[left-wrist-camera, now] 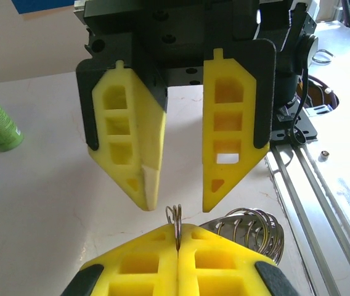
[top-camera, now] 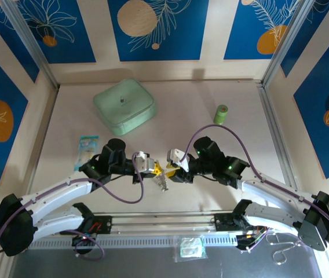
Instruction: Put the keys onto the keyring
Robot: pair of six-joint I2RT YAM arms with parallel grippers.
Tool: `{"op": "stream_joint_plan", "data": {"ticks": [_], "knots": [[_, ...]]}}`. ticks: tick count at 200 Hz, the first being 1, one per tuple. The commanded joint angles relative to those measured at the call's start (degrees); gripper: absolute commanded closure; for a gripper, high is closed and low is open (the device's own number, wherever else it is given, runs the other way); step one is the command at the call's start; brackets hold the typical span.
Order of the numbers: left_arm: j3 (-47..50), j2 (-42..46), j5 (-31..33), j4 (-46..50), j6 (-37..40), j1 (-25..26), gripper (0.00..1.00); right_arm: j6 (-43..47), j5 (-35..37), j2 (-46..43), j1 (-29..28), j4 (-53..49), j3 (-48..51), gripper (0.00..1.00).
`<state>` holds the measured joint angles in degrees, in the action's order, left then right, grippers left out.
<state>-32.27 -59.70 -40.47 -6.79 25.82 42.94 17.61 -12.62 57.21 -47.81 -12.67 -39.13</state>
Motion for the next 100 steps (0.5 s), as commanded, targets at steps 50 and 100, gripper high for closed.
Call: {"op": "stream_joint_plan", "data": {"ticks": [50,100], "knots": [[0.37,1.16,-3.75,-3.12,-0.53,0.39,1.0,1.37,-1.32,1.79,-0.52,2.54,-0.02,0.82],[0.95,1.67,-3.18,-5.15,-1.92,0.36,1.0,0.75,-2.03,2.38,-0.7,1.77,-0.09,0.83]]}}
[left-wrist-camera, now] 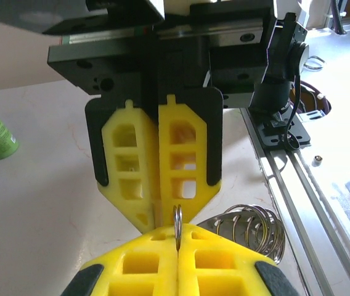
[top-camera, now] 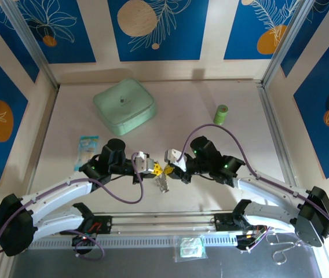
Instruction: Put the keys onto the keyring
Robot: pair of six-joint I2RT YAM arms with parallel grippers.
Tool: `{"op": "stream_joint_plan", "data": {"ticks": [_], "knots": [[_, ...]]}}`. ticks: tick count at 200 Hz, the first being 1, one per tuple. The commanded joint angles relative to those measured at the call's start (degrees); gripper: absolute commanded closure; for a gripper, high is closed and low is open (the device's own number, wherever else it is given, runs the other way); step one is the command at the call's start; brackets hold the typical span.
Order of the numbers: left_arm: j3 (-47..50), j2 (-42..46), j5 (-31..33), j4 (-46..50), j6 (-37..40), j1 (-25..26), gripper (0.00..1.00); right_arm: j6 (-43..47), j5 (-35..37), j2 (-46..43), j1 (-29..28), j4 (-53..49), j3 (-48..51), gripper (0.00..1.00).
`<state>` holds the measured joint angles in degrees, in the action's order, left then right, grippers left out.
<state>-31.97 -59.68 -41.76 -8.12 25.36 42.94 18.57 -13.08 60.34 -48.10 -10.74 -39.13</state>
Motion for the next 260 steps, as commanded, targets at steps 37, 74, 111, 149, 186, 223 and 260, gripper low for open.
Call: {"op": "stream_joint_plan", "data": {"ticks": [37,74,111,149,186,223,260], "knots": [[2.64,1.68,-1.48,-9.07,-6.88,0.4,1.0,-3.24,0.9,-5.13,-0.42,0.43,3.22,0.63],[4.26,1.57,0.13,-14.02,-10.02,0.38,1.0,-6.96,1.38,-5.85,-1.5,2.57,5.44,0.58],[4.32,0.81,0.2,-15.42,-11.11,0.45,1.0,-9.57,3.01,-4.17,-3.79,9.55,7.64,0.57],[4.28,0.71,-0.25,-15.09,-11.28,0.34,1.0,-9.01,11.32,-1.87,-5.7,12.54,8.1,0.57],[4.29,0.53,-0.19,-15.0,-11.21,0.4,1.0,-8.72,14.0,-2.83,-5.72,15.0,9.25,0.63],[3.94,0.28,0.19,-14.39,-10.97,0.45,1.0,-8.89,13.82,-4.67,-5.73,14.64,9.86,0.71],[3.67,0.3,0.51,-13.35,-10.51,0.39,1.0,-8.21,14.66,-6.34,-5.71,12.66,9.33,0.83]]}}
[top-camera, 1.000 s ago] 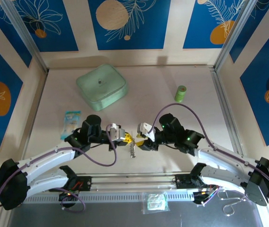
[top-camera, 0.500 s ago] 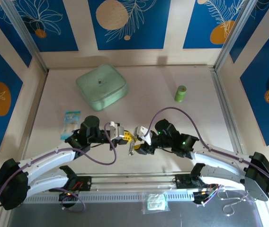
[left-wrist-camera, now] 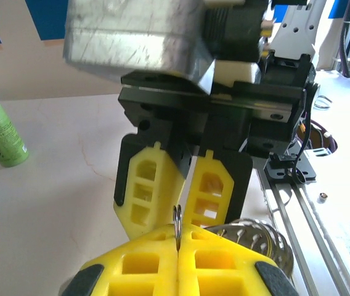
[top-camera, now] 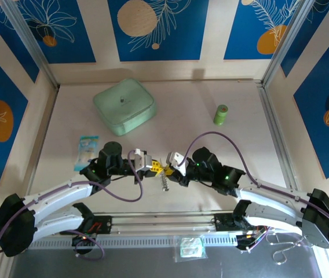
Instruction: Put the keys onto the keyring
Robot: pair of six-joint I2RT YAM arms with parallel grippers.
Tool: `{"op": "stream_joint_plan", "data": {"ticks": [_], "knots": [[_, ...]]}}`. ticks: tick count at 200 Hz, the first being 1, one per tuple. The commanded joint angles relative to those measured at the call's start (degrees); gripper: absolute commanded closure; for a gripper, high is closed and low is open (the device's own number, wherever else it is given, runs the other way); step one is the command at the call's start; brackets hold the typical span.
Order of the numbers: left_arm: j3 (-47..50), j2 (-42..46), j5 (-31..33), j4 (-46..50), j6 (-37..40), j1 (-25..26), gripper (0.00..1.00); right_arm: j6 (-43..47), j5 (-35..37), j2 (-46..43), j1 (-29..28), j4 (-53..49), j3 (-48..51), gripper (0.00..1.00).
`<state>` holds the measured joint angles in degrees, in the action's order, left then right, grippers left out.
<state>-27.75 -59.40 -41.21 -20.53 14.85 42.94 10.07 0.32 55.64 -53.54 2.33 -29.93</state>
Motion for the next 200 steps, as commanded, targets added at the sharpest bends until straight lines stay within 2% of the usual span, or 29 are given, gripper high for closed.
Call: {"op": "stream_joint_plan", "data": {"ticks": [1,53,117,200], "knots": [[-0.55,0.04,-0.02,-0.92,0.0,0.39,1.0,0.34,1.31,-1.7,-0.3,-0.49,0.13,0.84],[-0.89,0.49,-0.19,0.9,0.83,0.48,1.0,2.1,5.15,-2.46,-0.32,-2.69,-1.98,0.93],[-1.51,0.16,0.08,2.16,1.22,0.42,1.0,5.68,3.64,-3.43,-0.34,-5.68,-5.1,0.96],[-3.0,0.42,2.74,7.5,4.84,0.42,1.0,9.05,7.43,-6.82,-0.67,-11.92,-8.52,1.0]]}}
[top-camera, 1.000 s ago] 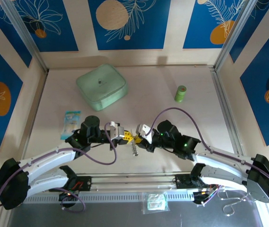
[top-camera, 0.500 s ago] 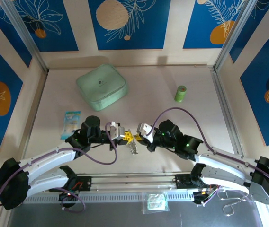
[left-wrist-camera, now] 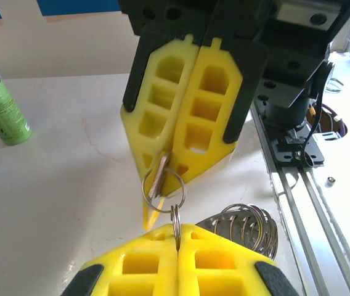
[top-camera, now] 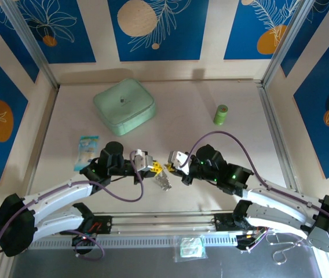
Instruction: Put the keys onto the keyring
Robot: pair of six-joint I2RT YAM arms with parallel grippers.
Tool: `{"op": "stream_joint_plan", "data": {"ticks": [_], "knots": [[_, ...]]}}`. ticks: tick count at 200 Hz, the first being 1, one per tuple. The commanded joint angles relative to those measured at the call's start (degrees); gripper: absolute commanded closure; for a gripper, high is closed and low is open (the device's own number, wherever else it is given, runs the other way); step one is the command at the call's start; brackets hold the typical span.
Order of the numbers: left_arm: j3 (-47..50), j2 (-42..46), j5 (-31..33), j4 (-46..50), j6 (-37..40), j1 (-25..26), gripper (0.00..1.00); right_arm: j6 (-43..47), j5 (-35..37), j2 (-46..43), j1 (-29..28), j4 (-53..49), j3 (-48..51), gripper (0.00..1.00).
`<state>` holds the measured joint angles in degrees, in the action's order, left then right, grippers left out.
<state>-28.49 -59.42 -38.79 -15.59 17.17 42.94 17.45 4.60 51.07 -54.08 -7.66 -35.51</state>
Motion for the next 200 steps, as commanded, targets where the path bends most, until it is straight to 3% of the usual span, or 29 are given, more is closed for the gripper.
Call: {"op": "stream_joint_plan", "data": {"ticks": [1,18,28,74,108,129,168,200], "knots": [[-2.31,0.44,0.35,2.57,2.57,0.45,1.0,1.64,3.18,-2.31,-0.13,-1.97,-2.97,1.0],[-2.82,0.1,0.73,3.3,1.83,0.42,1.0,1.71,3.36,-2.91,-0.24,-2.19,-3.3,1.0],[-3.36,-0.2,0.28,3.88,1.04,0.36,0.88,1.81,3.22,-2.84,-0.37,-1.93,-3.46,1.0],[-2.2,1.14,2.13,0.48,-3.87,0.44,0.57,2.04,3.97,-1.33,-1.26,-2.88,-5.1,1.0],[-0.01,7.04,9.67,-0.51,-6.87,0.38,0.44,2.26,4.96,-0.17,-1.29,-3.68,-5.97,1.0],[2.82,12.14,22.62,-0.52,-8.36,0.36,0.37,1.92,4.85,1.87,-1.37,-3.57,-6.73,1.0],[4.1,21.81,56.94,4.43,-18.78,0.04,0.14,1.53,4.02,7.22,-2.79,-0.24,-8.66,1.0],[4.21,26.68,69.33,10.37,-22.65,-0.57,0.11,2.78,0.18,14.5,-3.28,4.04,-13.43,1.0]]}}
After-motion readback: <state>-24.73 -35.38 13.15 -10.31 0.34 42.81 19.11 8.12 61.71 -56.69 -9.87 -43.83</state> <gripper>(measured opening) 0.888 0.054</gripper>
